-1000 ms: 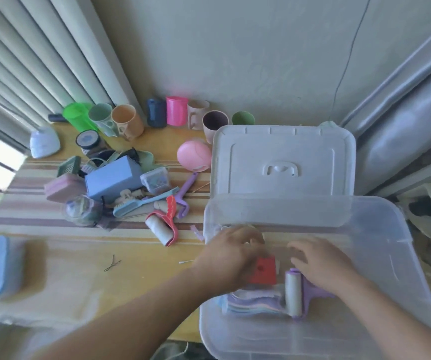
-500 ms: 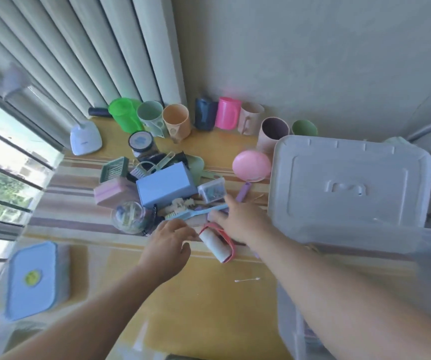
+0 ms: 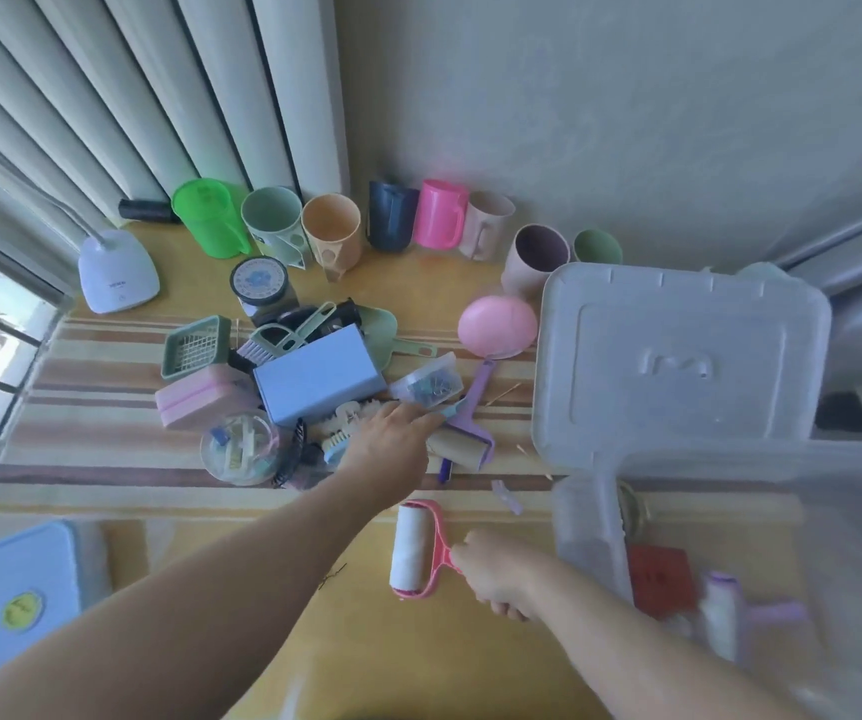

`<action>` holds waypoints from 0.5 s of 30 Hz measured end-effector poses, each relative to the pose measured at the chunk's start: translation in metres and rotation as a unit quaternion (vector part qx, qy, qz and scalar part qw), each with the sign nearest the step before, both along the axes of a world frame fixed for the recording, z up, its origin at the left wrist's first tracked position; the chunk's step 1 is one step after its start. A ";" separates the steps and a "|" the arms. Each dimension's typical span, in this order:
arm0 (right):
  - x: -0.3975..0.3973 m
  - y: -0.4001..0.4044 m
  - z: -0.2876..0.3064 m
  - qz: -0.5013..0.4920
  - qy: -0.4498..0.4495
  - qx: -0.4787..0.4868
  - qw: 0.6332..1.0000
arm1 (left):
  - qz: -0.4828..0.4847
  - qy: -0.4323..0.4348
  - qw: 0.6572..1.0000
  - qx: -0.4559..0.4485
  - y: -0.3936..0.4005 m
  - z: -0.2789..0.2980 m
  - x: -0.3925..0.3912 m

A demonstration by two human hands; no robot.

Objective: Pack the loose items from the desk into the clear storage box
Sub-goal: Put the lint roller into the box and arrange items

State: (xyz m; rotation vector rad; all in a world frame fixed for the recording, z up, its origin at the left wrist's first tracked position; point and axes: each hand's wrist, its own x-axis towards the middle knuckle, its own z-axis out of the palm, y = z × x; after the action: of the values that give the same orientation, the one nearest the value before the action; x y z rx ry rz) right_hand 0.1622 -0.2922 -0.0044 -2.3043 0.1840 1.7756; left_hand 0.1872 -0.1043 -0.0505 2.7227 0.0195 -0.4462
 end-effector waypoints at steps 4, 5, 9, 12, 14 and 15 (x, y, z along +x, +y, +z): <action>-0.012 -0.017 0.008 0.009 -0.033 0.038 0.999 | -0.076 0.028 0.996 0.026 -0.037 -0.005 0.020; -0.013 -0.023 0.009 0.006 -0.052 0.051 0.997 | -0.095 0.036 0.994 0.040 -0.046 -0.009 0.021; -0.016 -0.037 0.007 0.002 -0.109 0.073 0.991 | -0.103 0.091 0.986 0.094 -0.069 -0.016 0.026; -0.019 -0.044 0.013 0.035 -0.119 0.096 0.988 | -0.113 0.140 0.973 0.142 -0.074 -0.015 0.027; -0.026 -0.047 0.019 0.106 -0.139 0.114 0.978 | -0.104 0.137 0.973 0.152 -0.071 -0.015 0.020; -0.030 -0.047 0.020 0.142 -0.153 0.119 0.971 | -0.093 0.127 0.976 0.148 -0.068 -0.017 0.015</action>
State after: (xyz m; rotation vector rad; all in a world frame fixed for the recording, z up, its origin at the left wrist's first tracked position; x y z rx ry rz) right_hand 0.1323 -0.3397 0.0153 -2.4766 -0.4083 1.4285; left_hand 0.2023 -0.1724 -0.0679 2.9497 -0.1089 -0.9103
